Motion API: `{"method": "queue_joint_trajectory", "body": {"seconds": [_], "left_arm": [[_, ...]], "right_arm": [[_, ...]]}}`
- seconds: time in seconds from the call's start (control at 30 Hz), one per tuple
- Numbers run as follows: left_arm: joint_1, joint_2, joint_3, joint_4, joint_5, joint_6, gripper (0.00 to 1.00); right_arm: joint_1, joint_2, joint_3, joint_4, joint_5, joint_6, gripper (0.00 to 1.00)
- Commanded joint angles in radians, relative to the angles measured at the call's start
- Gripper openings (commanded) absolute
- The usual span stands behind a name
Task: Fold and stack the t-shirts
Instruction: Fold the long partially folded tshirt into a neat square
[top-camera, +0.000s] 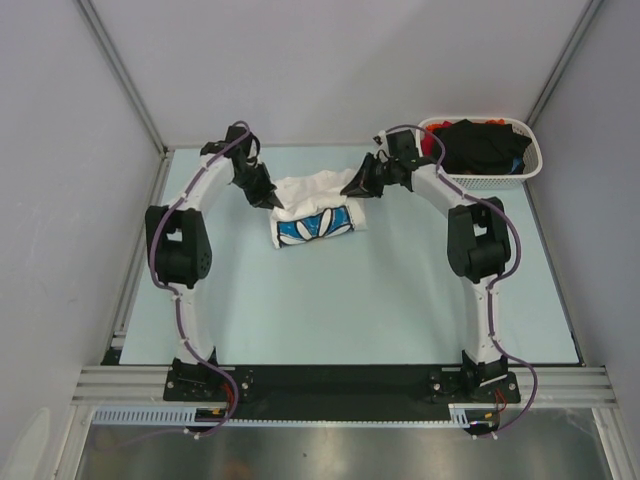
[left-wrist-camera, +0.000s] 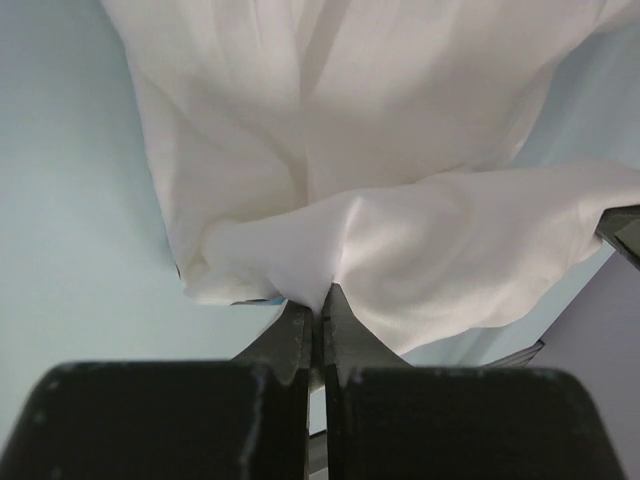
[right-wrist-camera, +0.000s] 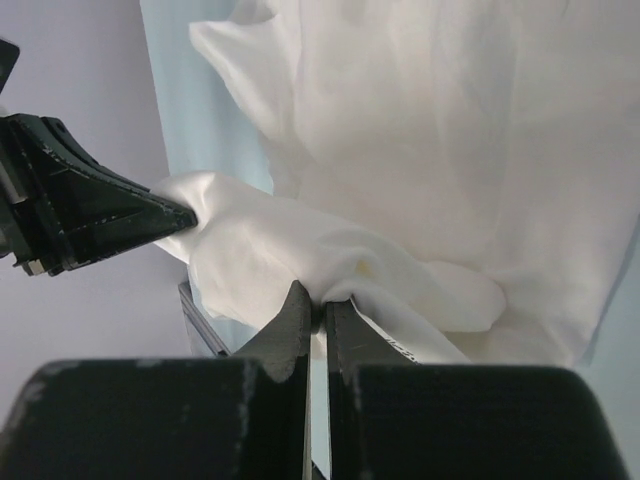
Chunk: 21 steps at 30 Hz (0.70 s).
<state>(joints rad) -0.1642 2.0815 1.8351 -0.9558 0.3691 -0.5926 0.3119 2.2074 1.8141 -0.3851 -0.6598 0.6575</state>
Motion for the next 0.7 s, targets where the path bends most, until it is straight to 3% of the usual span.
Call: {"method": "queue_joint_trajectory", "body": {"seconds": [0.0, 0.57, 0.6, 0.67], "left_arm": [[0.011, 0.051, 0.090, 0.015, 0.030, -0.041, 0.00], [0.055, 0.250, 0.326, 0.017, 0.091, -0.069, 0.02], [0.061, 0.271, 0.352, 0.017, 0.106, -0.070, 0.43], [0.065, 0.287, 0.380, 0.014, 0.116, -0.065, 0.84]], "right_arm": [[-0.019, 0.041, 0.068, 0.067, -0.018, 0.011, 0.00], [-0.027, 0.304, 0.415, 0.058, 0.055, 0.042, 0.03], [-0.028, 0.308, 0.428, 0.048, 0.089, 0.044, 0.26], [-0.031, 0.305, 0.427, 0.045, 0.127, 0.037, 0.54]]}}
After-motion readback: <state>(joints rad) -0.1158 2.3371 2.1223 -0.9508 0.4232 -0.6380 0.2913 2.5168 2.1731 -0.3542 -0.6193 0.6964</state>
